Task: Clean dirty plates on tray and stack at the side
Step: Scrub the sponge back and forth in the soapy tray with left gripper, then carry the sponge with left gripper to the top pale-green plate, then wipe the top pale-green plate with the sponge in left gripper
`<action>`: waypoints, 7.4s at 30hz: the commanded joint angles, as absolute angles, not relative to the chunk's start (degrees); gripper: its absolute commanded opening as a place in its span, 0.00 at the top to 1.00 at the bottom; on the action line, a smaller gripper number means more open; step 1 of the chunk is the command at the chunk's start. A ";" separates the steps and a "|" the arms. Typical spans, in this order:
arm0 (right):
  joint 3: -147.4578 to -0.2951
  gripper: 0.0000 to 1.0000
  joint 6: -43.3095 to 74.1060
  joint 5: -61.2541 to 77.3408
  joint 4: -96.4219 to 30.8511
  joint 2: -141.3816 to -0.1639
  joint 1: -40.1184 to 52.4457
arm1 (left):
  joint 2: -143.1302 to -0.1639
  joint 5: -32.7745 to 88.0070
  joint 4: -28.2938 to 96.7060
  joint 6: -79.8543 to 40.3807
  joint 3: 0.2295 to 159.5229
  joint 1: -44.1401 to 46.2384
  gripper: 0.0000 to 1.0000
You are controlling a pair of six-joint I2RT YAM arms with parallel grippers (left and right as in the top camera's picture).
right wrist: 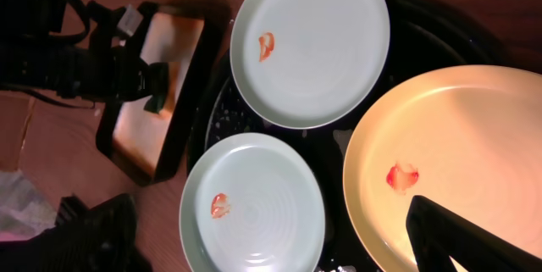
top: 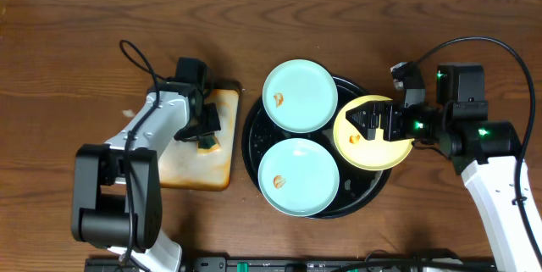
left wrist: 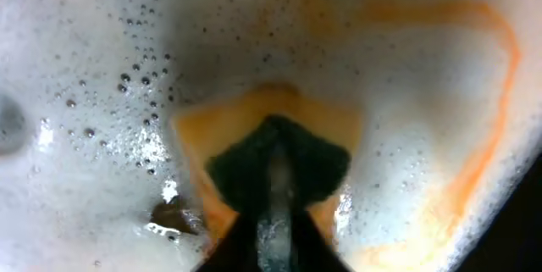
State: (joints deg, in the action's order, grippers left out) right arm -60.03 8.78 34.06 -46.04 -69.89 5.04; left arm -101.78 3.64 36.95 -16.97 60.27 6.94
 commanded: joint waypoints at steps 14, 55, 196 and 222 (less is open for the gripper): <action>-60.62 0.01 9.39 34.33 -46.11 -69.91 4.58 | -100.18 2.48 46.09 -17.26 67.46 8.08 0.53; -60.62 0.01 9.39 34.30 -46.28 -69.91 4.58 | -97.27 2.11 40.29 -17.23 62.81 8.12 0.58; -60.64 0.98 5.26 14.81 -3.64 -110.76 14.33 | -103.31 3.84 19.99 -21.80 77.14 30.02 0.93; -60.64 0.99 7.70 14.81 -5.37 -110.76 14.33 | -116.81 -10.63 24.40 -23.90 77.17 32.73 0.93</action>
